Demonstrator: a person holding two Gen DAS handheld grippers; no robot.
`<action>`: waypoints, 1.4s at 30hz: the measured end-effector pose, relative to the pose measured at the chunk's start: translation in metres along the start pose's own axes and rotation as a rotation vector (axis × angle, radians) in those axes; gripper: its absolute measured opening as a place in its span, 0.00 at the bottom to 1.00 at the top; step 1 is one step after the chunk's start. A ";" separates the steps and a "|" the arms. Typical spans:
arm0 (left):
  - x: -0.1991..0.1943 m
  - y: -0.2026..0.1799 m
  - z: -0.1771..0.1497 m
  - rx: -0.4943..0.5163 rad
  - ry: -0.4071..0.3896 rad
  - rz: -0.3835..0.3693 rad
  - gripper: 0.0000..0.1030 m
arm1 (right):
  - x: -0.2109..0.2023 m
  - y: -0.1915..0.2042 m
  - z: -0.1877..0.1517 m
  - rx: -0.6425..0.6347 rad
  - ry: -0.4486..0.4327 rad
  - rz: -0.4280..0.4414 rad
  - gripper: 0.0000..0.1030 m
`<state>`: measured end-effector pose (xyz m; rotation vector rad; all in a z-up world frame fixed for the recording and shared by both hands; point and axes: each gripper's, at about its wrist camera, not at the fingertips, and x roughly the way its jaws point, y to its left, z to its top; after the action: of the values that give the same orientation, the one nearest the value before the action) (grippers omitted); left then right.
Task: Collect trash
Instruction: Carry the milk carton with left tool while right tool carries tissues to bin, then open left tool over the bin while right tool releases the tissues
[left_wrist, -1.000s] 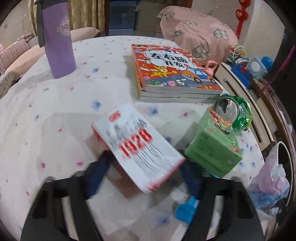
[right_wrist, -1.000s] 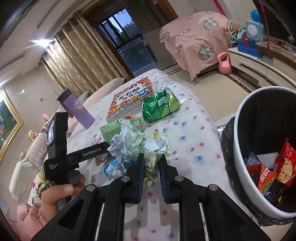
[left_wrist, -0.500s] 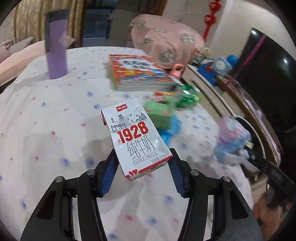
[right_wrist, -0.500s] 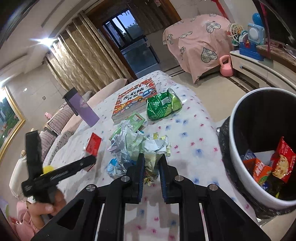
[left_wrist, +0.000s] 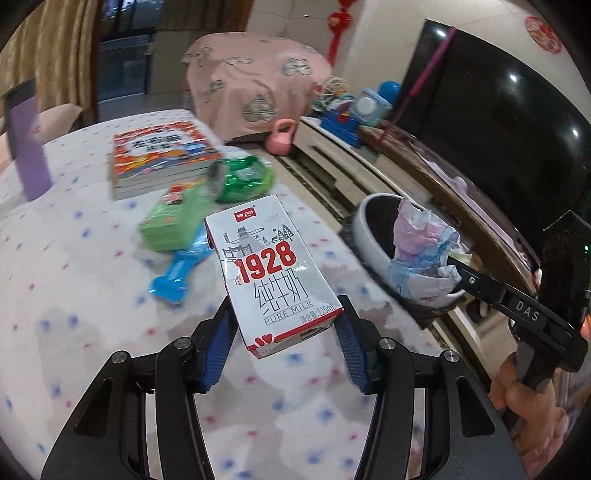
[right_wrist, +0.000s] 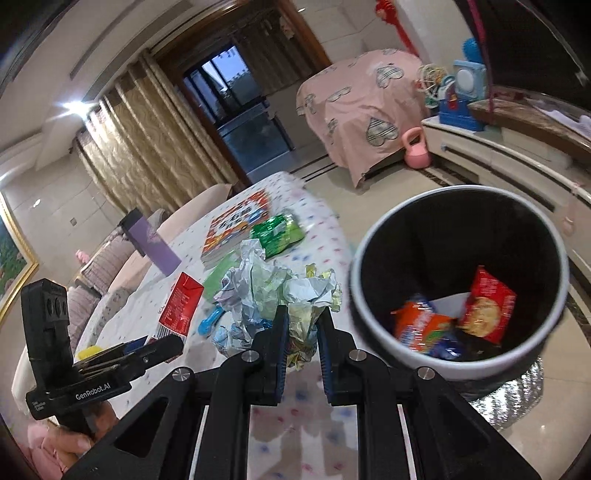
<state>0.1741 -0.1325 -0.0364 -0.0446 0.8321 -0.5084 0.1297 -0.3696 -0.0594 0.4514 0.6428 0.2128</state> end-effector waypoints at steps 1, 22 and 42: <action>0.002 -0.008 0.002 0.016 0.000 -0.010 0.51 | -0.004 -0.005 0.000 0.007 -0.008 -0.008 0.15; 0.046 -0.109 0.035 0.197 0.026 -0.119 0.51 | -0.042 -0.080 0.021 0.064 -0.073 -0.145 0.15; 0.085 -0.138 0.042 0.248 0.082 -0.120 0.51 | -0.036 -0.106 0.033 0.062 -0.050 -0.190 0.15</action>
<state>0.1947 -0.2988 -0.0345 0.1560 0.8442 -0.7272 0.1274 -0.4863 -0.0670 0.4505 0.6402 0.0018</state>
